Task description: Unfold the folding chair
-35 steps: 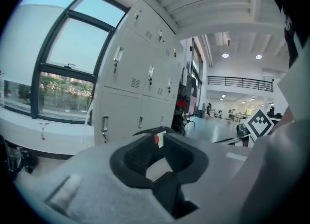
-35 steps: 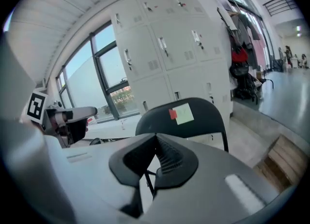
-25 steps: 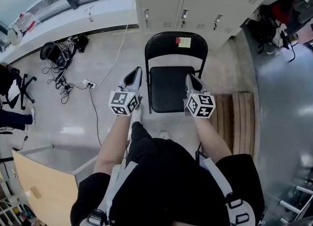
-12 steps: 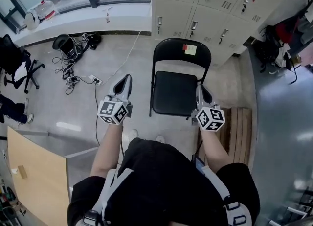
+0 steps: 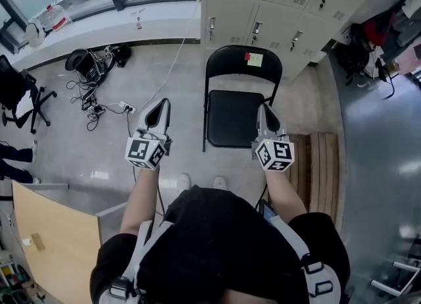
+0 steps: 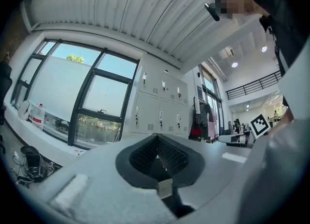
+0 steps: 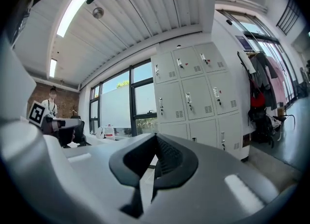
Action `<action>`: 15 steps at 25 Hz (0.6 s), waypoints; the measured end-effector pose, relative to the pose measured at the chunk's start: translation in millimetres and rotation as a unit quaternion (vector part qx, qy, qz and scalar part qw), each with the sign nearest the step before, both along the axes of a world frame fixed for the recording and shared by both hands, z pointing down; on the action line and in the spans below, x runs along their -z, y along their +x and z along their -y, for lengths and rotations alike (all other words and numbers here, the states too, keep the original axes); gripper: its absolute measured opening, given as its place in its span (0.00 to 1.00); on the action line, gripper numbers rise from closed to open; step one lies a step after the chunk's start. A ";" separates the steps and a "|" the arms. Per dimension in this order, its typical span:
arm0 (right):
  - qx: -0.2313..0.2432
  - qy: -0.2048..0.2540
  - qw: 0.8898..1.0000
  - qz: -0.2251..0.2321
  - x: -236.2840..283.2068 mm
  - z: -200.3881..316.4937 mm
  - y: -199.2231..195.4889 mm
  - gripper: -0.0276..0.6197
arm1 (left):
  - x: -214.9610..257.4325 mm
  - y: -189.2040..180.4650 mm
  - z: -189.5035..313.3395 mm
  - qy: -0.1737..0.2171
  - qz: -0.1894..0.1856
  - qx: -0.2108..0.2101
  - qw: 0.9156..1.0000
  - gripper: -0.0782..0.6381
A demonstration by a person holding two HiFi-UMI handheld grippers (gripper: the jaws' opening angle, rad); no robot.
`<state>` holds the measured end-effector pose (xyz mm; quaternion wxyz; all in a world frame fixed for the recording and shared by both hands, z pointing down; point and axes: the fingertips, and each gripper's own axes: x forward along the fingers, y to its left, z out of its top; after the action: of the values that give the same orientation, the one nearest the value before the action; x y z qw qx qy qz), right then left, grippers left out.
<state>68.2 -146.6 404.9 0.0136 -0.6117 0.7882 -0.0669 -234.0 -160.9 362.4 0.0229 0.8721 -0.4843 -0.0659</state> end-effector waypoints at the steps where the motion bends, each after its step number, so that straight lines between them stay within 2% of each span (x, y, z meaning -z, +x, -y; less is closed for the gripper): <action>1: -0.005 -0.004 1.000 -0.006 -3.7 -3.6 0.3 0.05 | 1.9 0.8 -2.6 0.006 0.001 -0.005 1.000 0.11; 5: -0.023 -0.033 0.999 -0.008 -24.0 -18.3 4.5 0.05 | -3.2 6.7 -12.2 0.016 0.013 -0.014 1.000 0.10; 12: -0.038 0.005 0.999 -0.003 6.1 -23.3 6.9 0.05 | -10.3 11.3 -11.1 0.008 -0.005 -0.027 1.000 0.11; 15: -0.044 0.005 0.999 0.000 6.6 -24.4 7.3 0.05 | -10.6 15.4 -11.7 0.008 -0.009 -0.032 0.999 0.11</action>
<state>75.5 -122.2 398.3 0.0194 -0.6461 0.7605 -0.0620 -218.6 -149.2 373.0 0.0229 0.8867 -0.4554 -0.0770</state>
